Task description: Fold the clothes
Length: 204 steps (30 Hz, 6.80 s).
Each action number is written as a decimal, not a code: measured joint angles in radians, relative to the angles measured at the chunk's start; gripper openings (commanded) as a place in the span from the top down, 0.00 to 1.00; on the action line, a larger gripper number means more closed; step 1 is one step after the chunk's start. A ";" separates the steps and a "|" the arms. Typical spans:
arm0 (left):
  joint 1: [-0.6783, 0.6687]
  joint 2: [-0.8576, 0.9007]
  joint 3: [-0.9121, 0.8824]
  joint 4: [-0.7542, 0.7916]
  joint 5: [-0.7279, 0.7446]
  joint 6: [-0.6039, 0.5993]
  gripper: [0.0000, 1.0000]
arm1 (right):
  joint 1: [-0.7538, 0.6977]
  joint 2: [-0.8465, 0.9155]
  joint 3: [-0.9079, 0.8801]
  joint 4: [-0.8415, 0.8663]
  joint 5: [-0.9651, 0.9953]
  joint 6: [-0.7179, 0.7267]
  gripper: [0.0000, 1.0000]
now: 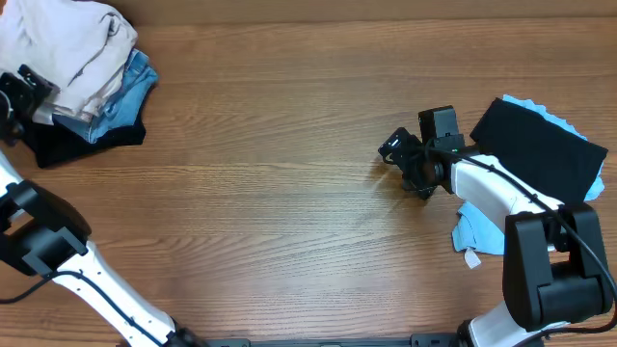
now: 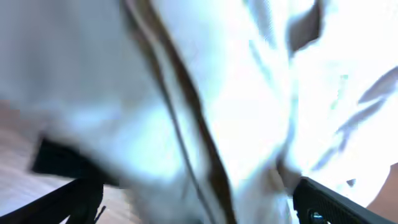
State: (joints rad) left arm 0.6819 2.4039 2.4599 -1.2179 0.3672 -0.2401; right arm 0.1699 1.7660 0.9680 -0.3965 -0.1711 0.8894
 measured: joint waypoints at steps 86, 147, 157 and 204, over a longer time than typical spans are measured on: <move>-0.237 -0.397 0.056 0.318 -0.106 -0.043 0.00 | 0.000 -0.046 -0.014 -0.047 -0.006 -0.026 0.00; -0.274 -1.946 -1.702 0.326 0.335 0.021 0.00 | -0.006 -1.083 -0.024 -0.457 0.040 -0.049 0.00; -0.274 -1.949 -1.702 0.324 0.333 0.010 0.00 | -0.038 -1.473 -0.253 -0.520 0.283 -0.053 0.00; -0.274 -1.949 -1.703 0.324 0.331 0.010 0.00 | -0.083 -1.755 -0.949 0.307 0.162 -0.703 0.00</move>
State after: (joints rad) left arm 0.4076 0.4553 0.7567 -0.8940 0.6983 -0.2306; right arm 0.0868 0.0113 0.0185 -0.0895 -0.0093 0.1864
